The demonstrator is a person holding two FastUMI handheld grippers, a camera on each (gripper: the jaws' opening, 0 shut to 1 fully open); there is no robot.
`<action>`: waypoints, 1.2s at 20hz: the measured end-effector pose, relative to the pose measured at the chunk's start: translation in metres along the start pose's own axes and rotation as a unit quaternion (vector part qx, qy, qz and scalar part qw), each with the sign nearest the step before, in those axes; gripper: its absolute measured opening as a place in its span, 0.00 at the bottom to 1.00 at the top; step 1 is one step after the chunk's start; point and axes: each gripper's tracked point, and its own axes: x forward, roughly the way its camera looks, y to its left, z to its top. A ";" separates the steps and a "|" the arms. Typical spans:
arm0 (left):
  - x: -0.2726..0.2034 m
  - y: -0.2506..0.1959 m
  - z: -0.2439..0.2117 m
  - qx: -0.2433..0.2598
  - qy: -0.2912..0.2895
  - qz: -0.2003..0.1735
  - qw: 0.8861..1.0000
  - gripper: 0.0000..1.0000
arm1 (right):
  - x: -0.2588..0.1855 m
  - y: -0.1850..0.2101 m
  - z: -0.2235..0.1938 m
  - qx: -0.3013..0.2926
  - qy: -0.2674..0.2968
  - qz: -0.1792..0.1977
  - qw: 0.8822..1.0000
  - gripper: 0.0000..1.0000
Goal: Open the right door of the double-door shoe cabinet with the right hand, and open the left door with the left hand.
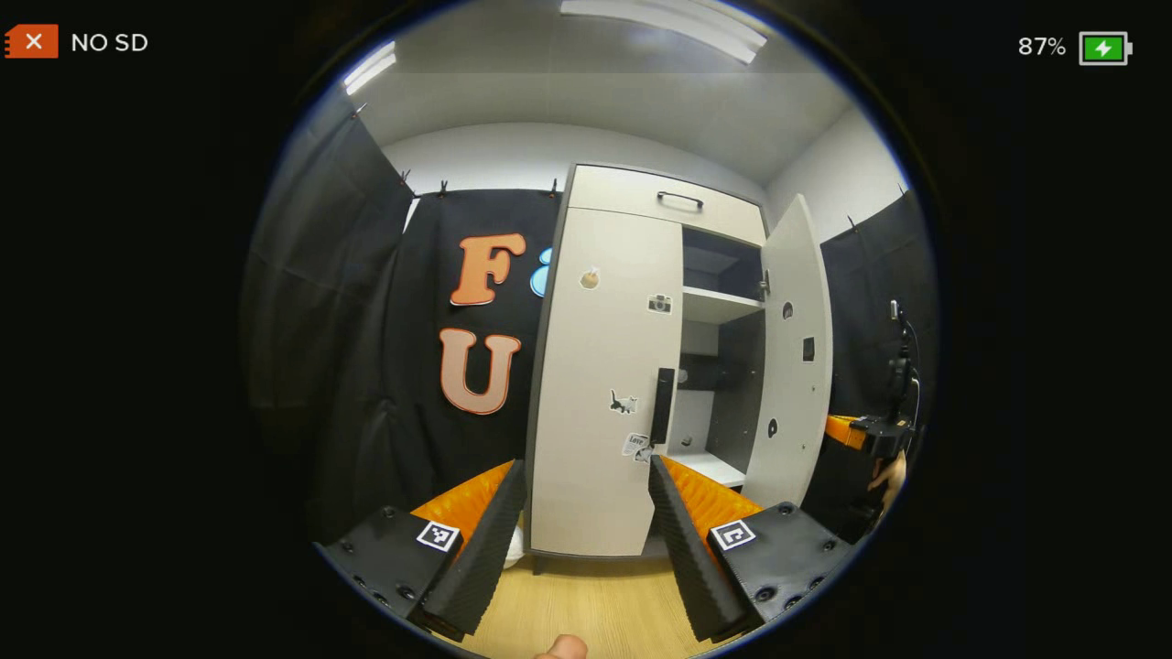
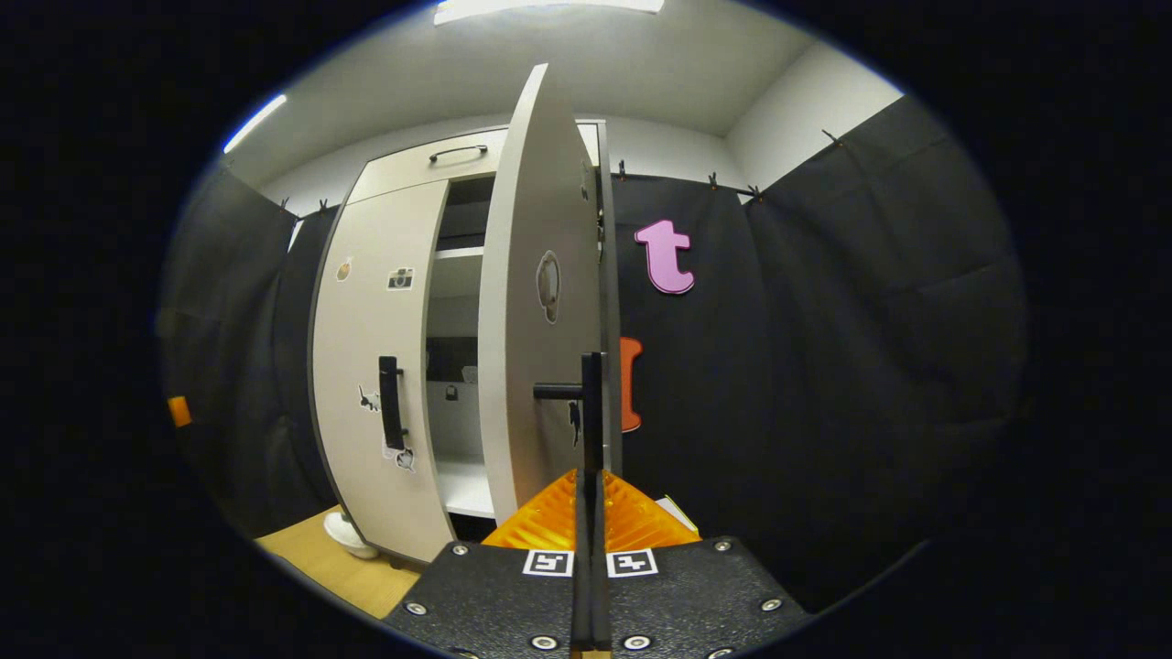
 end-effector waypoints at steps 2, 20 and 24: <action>0.006 -0.009 -0.003 0.002 0.002 -0.006 1.000 0.80 | 0.002 -0.016 0.001 -0.003 -0.006 -0.018 1.000 0.00; 0.095 -0.079 -0.015 -0.008 0.003 -0.050 0.999 0.80 | -0.027 -0.071 0.016 0.033 -0.042 -0.077 0.996 0.93; 0.149 -0.106 -0.028 -0.007 0.013 -0.068 0.998 0.81 | -0.025 -0.074 0.012 0.033 -0.046 -0.075 0.996 0.93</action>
